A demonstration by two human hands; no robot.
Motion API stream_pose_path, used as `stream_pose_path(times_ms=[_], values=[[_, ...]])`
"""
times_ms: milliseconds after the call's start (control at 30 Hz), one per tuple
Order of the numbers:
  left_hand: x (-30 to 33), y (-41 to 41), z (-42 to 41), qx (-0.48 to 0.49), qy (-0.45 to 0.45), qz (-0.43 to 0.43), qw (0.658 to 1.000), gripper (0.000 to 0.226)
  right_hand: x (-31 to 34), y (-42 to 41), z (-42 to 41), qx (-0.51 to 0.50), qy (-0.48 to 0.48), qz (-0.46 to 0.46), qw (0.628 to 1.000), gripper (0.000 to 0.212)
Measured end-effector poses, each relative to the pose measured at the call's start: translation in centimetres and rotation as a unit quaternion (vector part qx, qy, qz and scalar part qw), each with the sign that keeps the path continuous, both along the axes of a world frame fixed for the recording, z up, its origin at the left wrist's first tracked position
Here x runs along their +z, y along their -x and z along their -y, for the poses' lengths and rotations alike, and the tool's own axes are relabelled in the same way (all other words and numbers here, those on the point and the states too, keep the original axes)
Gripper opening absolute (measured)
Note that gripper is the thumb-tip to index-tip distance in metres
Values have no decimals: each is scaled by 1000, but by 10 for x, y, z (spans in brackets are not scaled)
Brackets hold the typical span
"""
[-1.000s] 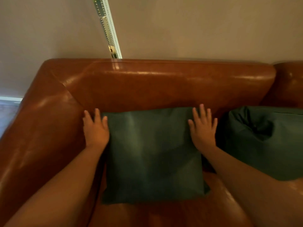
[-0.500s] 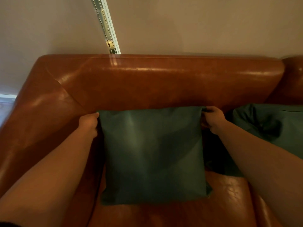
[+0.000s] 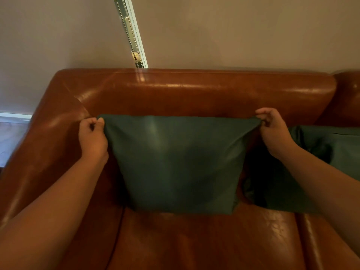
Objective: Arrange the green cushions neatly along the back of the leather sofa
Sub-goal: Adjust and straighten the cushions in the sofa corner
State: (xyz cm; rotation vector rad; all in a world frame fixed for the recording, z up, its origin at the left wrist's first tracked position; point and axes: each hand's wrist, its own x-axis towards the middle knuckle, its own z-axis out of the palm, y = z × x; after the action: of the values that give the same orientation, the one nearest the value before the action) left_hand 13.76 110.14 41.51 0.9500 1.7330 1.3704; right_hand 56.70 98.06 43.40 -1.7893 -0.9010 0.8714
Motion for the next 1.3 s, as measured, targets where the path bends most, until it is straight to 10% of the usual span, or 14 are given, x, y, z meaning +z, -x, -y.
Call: stream_pose_path(times_ms=[333, 600, 800, 1033, 1300], values=[[11, 11, 10, -32, 12, 92, 995, 8, -3, 14, 12, -44, 57, -49, 996, 14], [23, 21, 11, -80, -14, -45, 996, 20, 17, 7, 18, 9, 85, 150, 985, 24], [25, 30, 35, -90, 71, 219, 969, 17, -1, 22, 43, -98, 26, -84, 991, 27], [12, 23, 68, -265, 182, 68, 944, 24, -16, 47, 62, -46, 109, -241, 963, 31], [-16, -1, 77, -185, 46, -125, 974, 28, -19, 61, 56, -110, 97, -61, 987, 9]])
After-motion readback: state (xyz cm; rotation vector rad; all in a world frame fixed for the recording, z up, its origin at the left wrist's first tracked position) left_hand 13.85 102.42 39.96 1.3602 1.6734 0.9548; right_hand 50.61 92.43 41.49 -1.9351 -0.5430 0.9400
